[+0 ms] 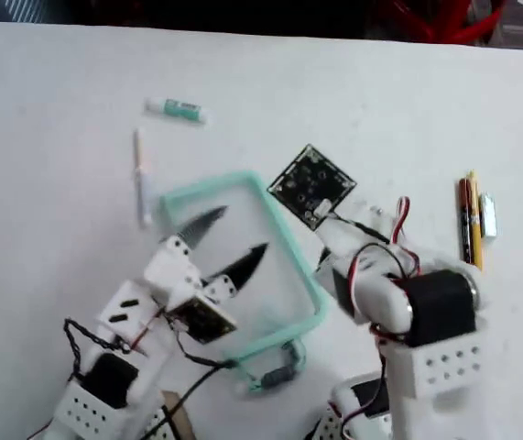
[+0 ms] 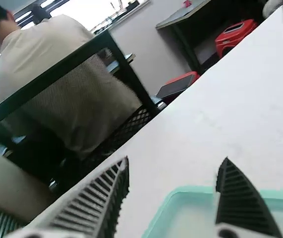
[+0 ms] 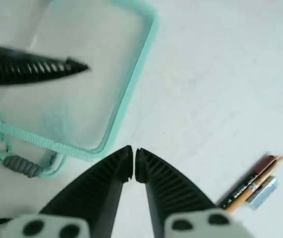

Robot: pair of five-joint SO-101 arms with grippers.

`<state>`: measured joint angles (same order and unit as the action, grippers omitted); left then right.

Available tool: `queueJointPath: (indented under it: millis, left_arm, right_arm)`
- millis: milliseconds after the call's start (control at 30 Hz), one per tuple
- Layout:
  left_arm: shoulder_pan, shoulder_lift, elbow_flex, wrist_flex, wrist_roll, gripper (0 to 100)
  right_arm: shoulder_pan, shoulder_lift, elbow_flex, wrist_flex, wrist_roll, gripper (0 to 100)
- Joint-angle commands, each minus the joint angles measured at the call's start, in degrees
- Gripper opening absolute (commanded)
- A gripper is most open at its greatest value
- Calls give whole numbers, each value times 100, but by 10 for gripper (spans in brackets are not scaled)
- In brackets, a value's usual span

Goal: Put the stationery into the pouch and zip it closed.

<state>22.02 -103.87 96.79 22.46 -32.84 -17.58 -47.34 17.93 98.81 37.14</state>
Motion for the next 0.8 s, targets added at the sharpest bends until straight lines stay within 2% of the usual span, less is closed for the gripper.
queueJointPath:
  millis: [0, 167, 267, 367, 467, 533, 633, 667, 767]
  left_arm:
    - [-1068, -4, -642, 475, 79, 279]
    - [-2088, -4, -1688, 2075, 79, 279]
    - [-2237, -4, -1908, 2910, 79, 282]
    - [-2369, 13, -1837, 3393, 44, 282]
    - [-2554, 4, -1530, 3437, -79, 282]
    - [-2545, -4, -1266, 3429, -870, 283]
    - [-2492, -4, -677, 3420, -2989, 307]
    - [-2475, -4, -510, 3341, -3226, 321]
    - [-2835, -4, -352, 3059, -3174, 340]
  right_arm:
    - [233, -13, 686, -295, 158, 43]
    - [251, 418, 1389, -558, 88, 197]
    - [224, 1182, 1389, -558, -202, 193]
    - [163, 1877, 1178, -532, -273, 211]
    - [-75, 2193, 607, -145, -281, 234]
    - [-259, 2132, 387, -31, -220, 238]
    - [-611, 1895, 712, -4, 668, 239]
    - [-699, 1789, 1020, -4, 835, 239]
    - [-1112, 1437, 1890, -22, 607, 238]
